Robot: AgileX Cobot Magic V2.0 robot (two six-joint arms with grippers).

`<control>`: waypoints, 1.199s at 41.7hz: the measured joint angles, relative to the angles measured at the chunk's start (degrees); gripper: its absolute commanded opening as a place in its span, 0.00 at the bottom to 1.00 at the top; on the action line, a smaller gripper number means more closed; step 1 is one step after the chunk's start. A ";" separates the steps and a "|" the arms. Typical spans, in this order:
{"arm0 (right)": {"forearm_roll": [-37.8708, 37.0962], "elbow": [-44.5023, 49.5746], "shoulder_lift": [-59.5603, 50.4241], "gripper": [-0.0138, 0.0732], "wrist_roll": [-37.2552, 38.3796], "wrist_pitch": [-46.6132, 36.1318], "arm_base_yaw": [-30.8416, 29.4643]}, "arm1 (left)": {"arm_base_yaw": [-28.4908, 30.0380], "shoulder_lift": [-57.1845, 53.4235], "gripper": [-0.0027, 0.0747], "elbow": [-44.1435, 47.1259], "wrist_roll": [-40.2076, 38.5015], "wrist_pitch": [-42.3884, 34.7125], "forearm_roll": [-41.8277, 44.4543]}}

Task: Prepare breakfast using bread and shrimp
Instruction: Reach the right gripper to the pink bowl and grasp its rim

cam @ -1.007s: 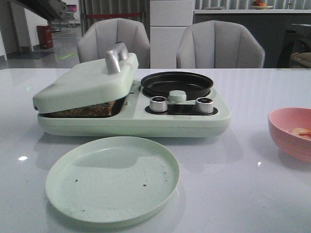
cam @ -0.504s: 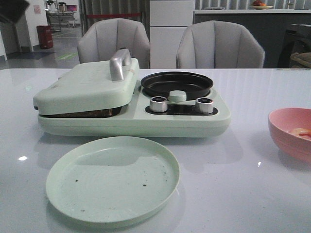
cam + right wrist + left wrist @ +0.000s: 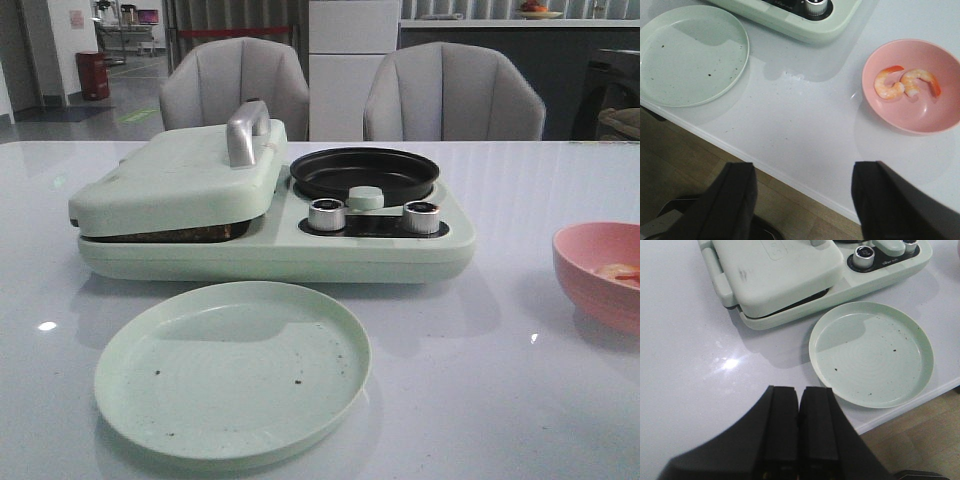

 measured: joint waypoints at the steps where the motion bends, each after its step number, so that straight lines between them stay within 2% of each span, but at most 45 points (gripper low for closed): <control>1: -0.53 0.00 0.34 0.76 0.44 0.00 0.00 | 0.00 0.00 0.17 0.00 0.00 -0.32 0.00; 11: -9.41 -2.44 10.53 0.76 7.72 4.69 0.00 | 0.00 0.00 0.17 0.00 -0.22 -5.00 0.00; 17: -11.60 -7.32 18.92 0.76 10.91 8.32 -1.76 | 0.00 0.00 0.17 0.00 -0.22 -6.04 0.00; 26: -10.20 -14.41 28.12 0.76 11.32 8.52 -13.05 | 0.00 0.00 0.17 0.00 -0.24 -6.15 0.00; 37: -3.15 -18.83 38.39 0.76 6.05 4.37 -28.64 | 0.00 0.00 0.17 2.06 -0.35 -7.02 0.00; 43: -1.19 -19.17 43.62 0.76 4.78 -0.72 -32.17 | 0.00 0.00 0.17 3.13 -0.35 -7.05 0.00; 50: -0.72 -19.21 50.00 0.76 4.37 -6.40 -32.70 | 0.00 0.00 0.17 3.40 -0.35 -7.15 0.00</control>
